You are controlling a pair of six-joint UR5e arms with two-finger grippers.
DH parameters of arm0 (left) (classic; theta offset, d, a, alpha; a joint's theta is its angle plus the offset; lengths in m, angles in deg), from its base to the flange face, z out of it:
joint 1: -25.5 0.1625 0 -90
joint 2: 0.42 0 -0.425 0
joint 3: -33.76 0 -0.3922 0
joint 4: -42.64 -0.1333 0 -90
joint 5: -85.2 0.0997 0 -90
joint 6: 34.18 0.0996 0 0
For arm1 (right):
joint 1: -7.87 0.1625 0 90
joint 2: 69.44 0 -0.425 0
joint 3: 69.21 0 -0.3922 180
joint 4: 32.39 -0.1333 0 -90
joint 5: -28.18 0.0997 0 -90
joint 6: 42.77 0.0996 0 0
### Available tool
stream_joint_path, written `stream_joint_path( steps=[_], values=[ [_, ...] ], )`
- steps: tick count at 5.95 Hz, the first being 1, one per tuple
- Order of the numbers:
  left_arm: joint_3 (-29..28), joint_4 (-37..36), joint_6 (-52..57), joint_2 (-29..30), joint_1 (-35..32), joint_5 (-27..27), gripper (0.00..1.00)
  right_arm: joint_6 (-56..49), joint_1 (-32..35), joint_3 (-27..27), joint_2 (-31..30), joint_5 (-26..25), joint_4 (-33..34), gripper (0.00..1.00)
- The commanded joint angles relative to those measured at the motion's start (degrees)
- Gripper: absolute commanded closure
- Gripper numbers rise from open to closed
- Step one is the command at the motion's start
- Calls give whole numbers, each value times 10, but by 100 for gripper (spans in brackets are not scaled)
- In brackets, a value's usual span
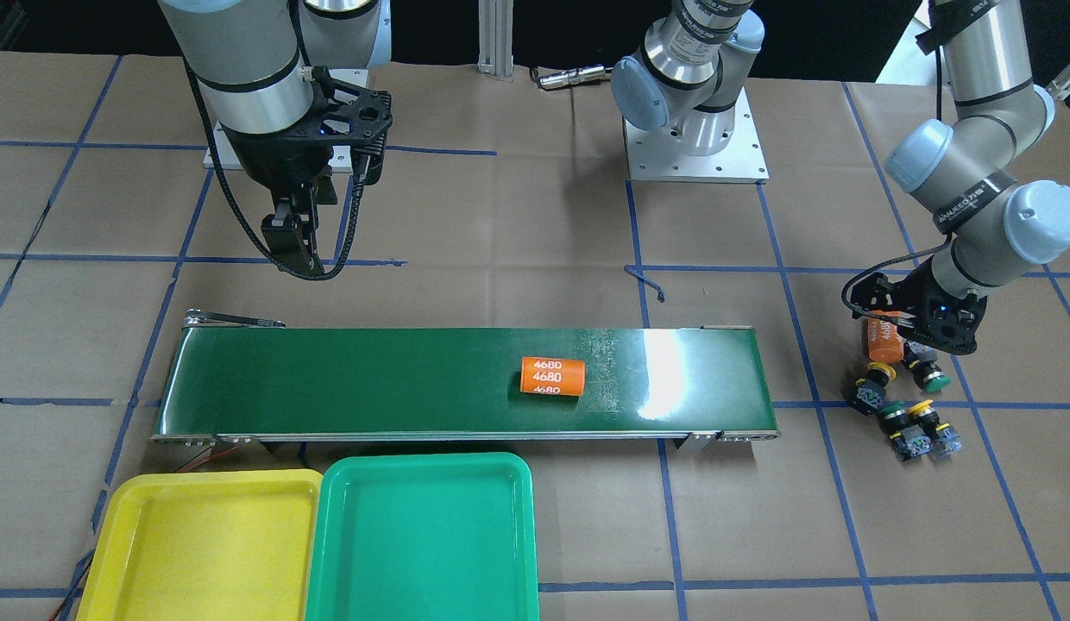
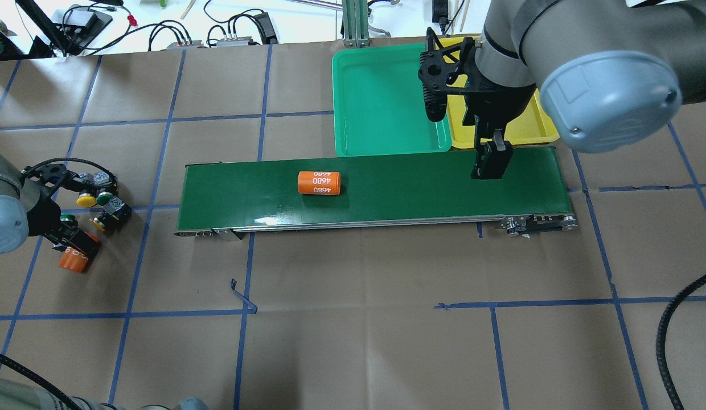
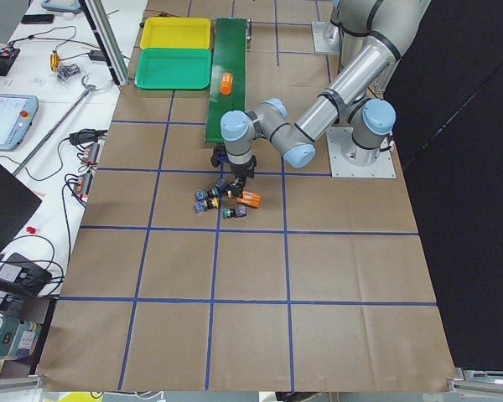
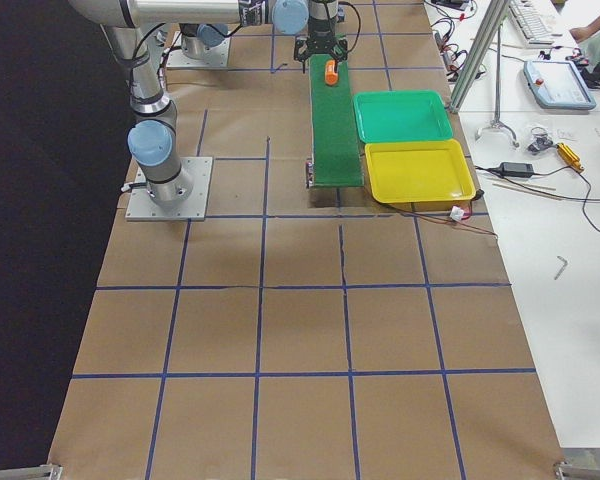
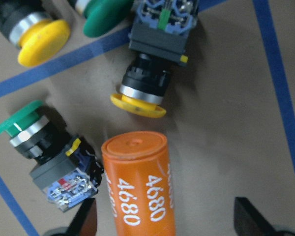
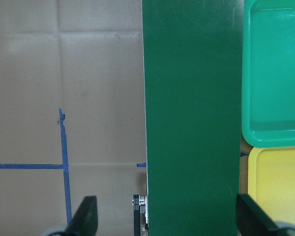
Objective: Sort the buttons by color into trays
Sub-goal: 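Grasp a second orange cylinder with the left gripper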
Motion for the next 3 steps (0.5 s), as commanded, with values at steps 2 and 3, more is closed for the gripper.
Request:
stream_joint_path(
  steps=[2,3],
  values=[
    [9,-26,13,17,5,5,89,3,0,9,0,2,1,0],
    [2,-24,58,11,4,1,100,4,0,12,0,2,2,0]
  ],
)
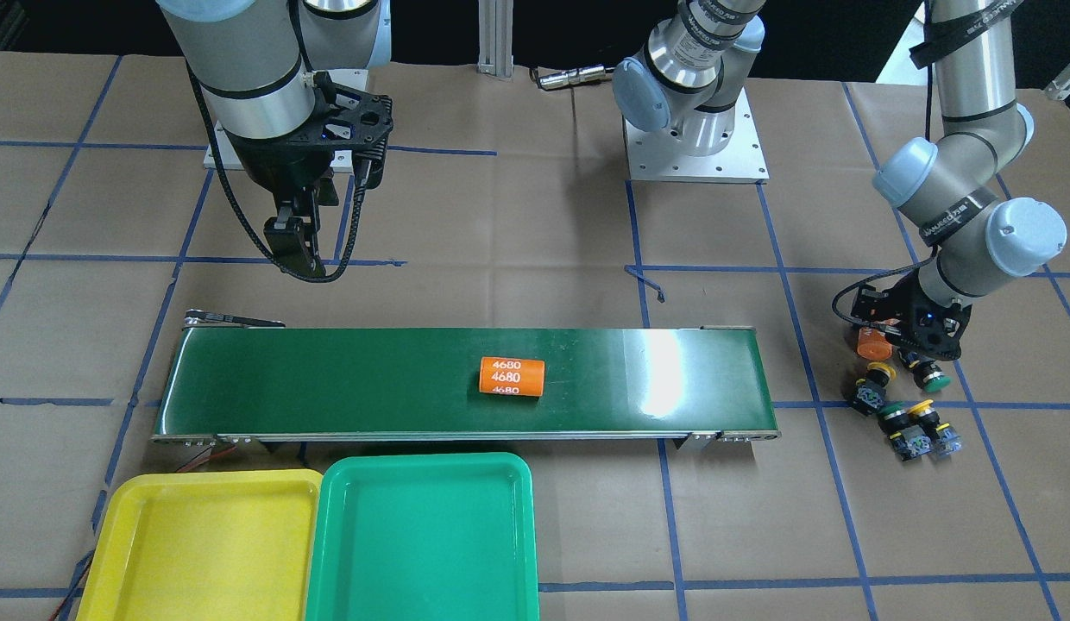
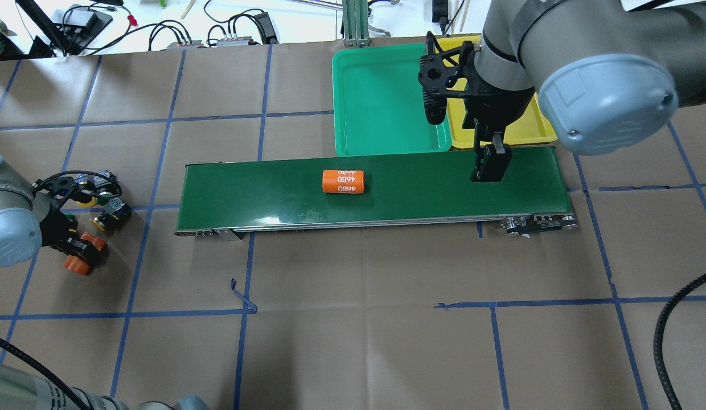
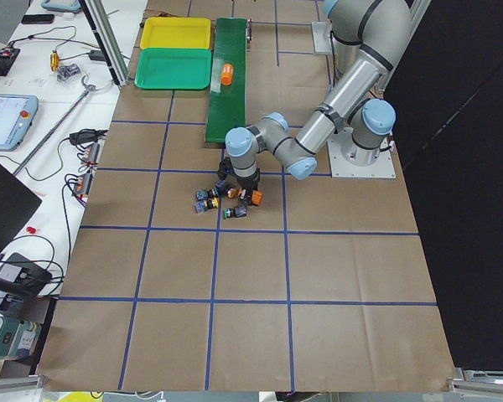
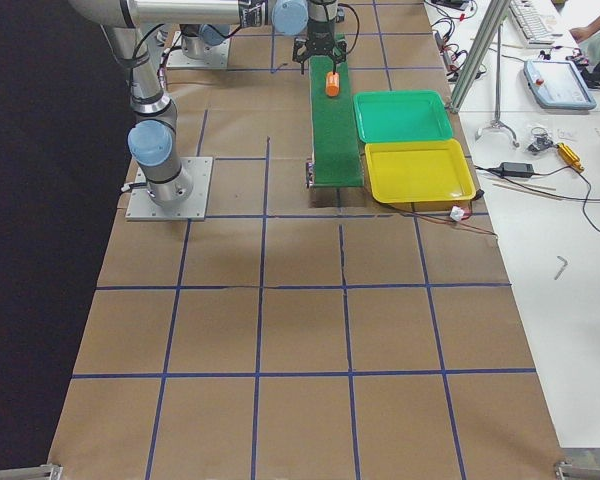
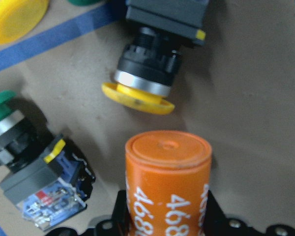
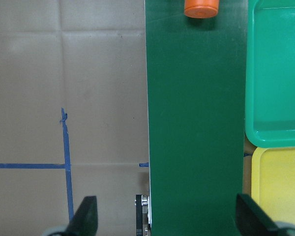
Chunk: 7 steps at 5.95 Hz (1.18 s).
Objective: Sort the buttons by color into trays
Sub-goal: 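Grasp a second orange cylinder with the left gripper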
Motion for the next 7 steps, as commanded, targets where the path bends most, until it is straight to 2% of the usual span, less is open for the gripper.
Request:
stream_joint_path(
  steps=[1,2,3,5,6,7],
  values=[
    [-41,43,52,-15,-12,-3,100,1,0,5,0,1,1,0],
    [-105,138,87,-30,-55,-14,100,1,0,4,0,1,1,0],
    [-132,170,190,-32,-128,-17,100,2,0,4,0,0,1,0],
    [-141,163,241,-32,-279,-11,100,-3,0,3,0,0,-2,0],
    [-139,132,252,-30,-339,-11,100,-3,0,-4,0,0,-22,0],
    [-129,103,247,-13,-365,-17,100,-2,-1,-8,0,1,-37,0]
  ],
)
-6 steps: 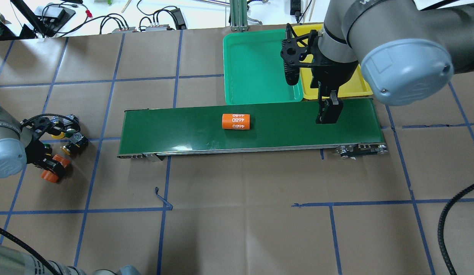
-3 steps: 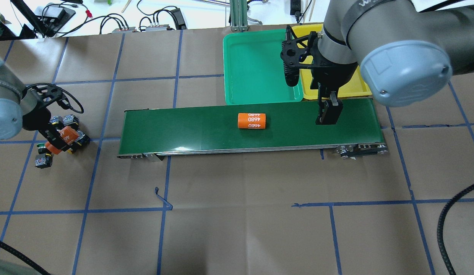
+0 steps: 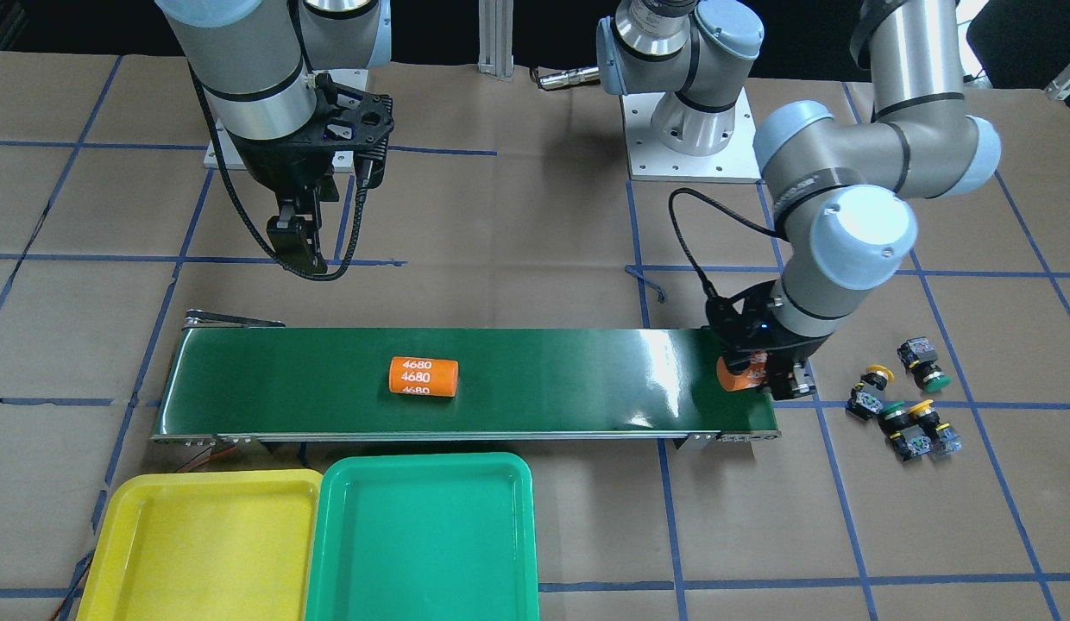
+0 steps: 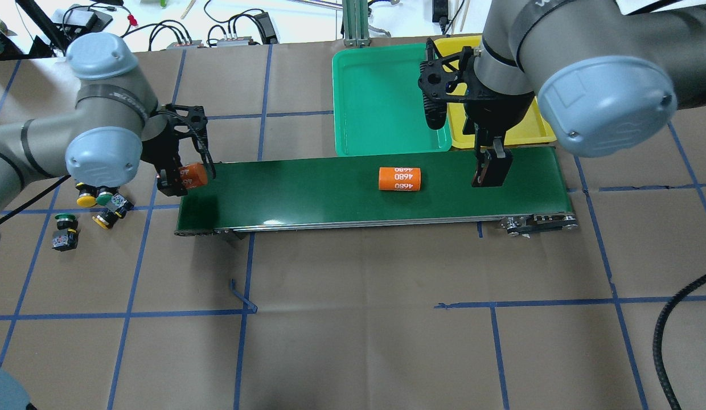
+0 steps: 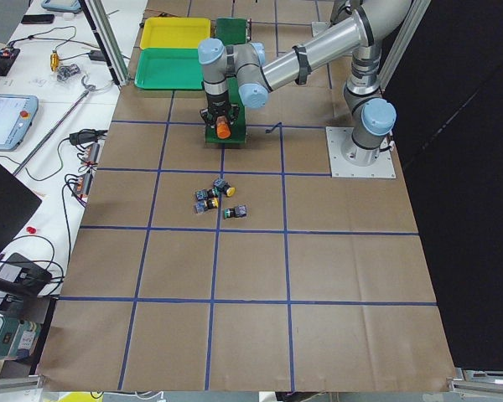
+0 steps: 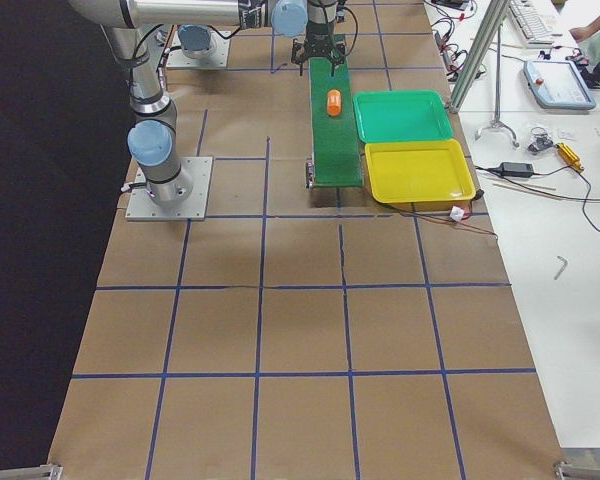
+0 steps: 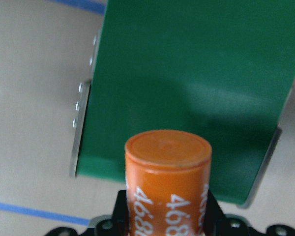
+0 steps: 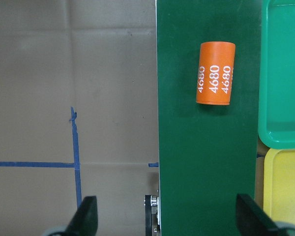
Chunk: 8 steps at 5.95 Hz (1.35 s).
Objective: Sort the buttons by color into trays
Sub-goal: 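Lower the orange cylinder onto the belt and release with left gripper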
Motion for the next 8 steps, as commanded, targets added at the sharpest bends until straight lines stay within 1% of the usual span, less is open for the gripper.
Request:
stream_joint_path(
  steps=[1,2,3,5,7,8],
  values=[
    [11,-27,2,9,-44,-20,100,2,0,-5,0,1,-14,0],
    [11,-28,3,10,-43,-34,76,3,-1,-4,0,2,-14,0],
    [11,-40,-11,12,-42,-37,6,3,0,-4,0,2,-13,0],
    [8,-39,-11,1,-10,-37,5,3,-1,-2,0,2,-13,0],
    [13,-39,-78,-25,111,-38,5,3,-1,-1,0,2,-13,0],
    [14,-40,-70,-20,180,-38,2,3,0,0,0,2,-13,0]
  ],
)
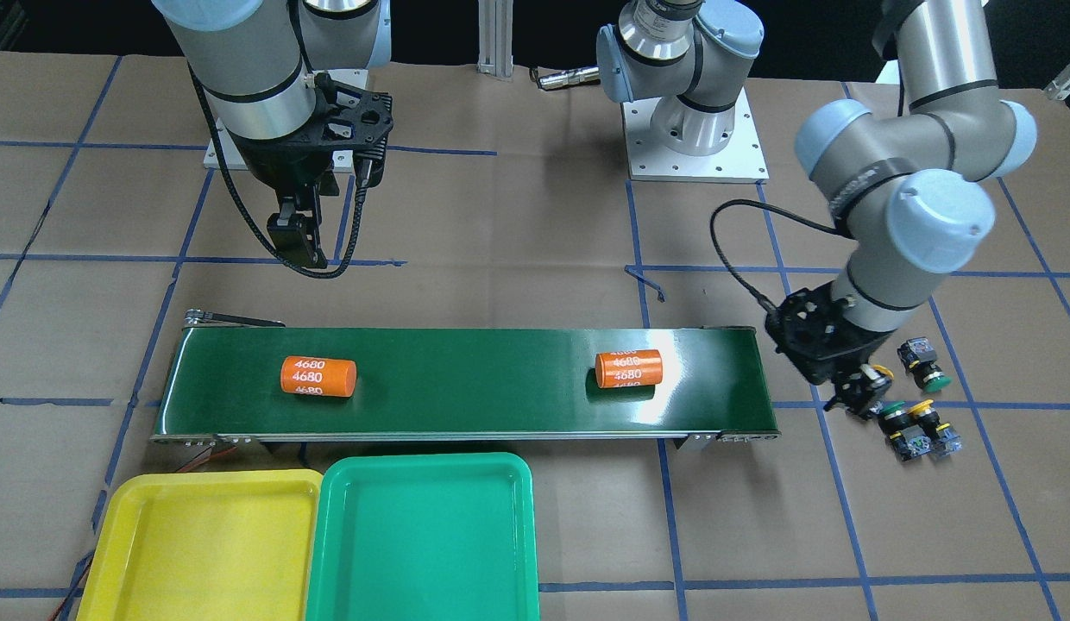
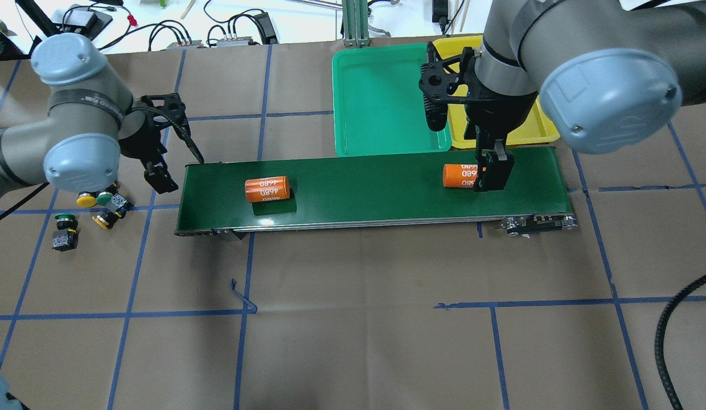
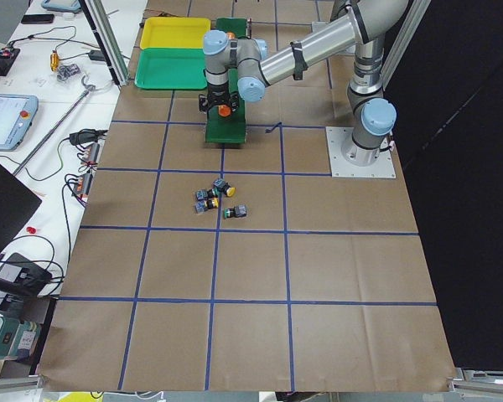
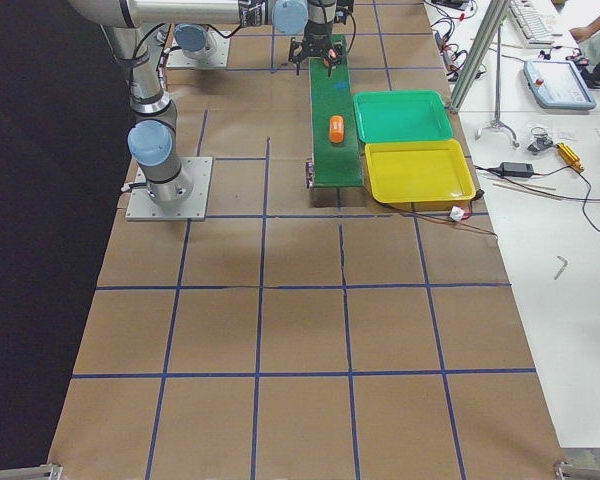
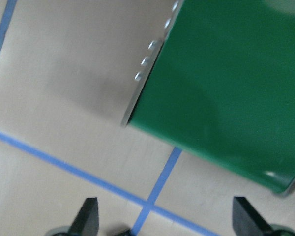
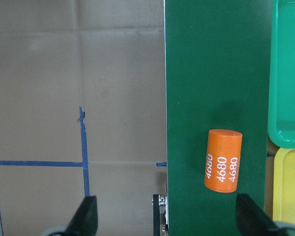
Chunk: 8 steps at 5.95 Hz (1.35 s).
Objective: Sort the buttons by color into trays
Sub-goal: 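Lower the orange cylinder onto the belt and release with left gripper, then grasp a green-cap push button with the left gripper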
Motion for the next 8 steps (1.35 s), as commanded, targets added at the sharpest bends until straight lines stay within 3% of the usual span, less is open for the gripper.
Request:
stream_joint_path(
  steps=[1,2,4,6,8],
  values=[
    [2,-3,0,7,126,0,2,0,0,1,0,0,0,0],
    [3,-15,-41,13,209,-13,2,0,0,2,0,0,0,0],
    [-13,-70,-307,58,237,-35,2,0,0,2,0,0,-1,0],
    [-10,-114,-375,113,240,-30,2,0,0,3,0,0,-1,0],
    [20,-109,-393,129,252,-28,3,0,0,3,0,0,-2,0]
  ],
)
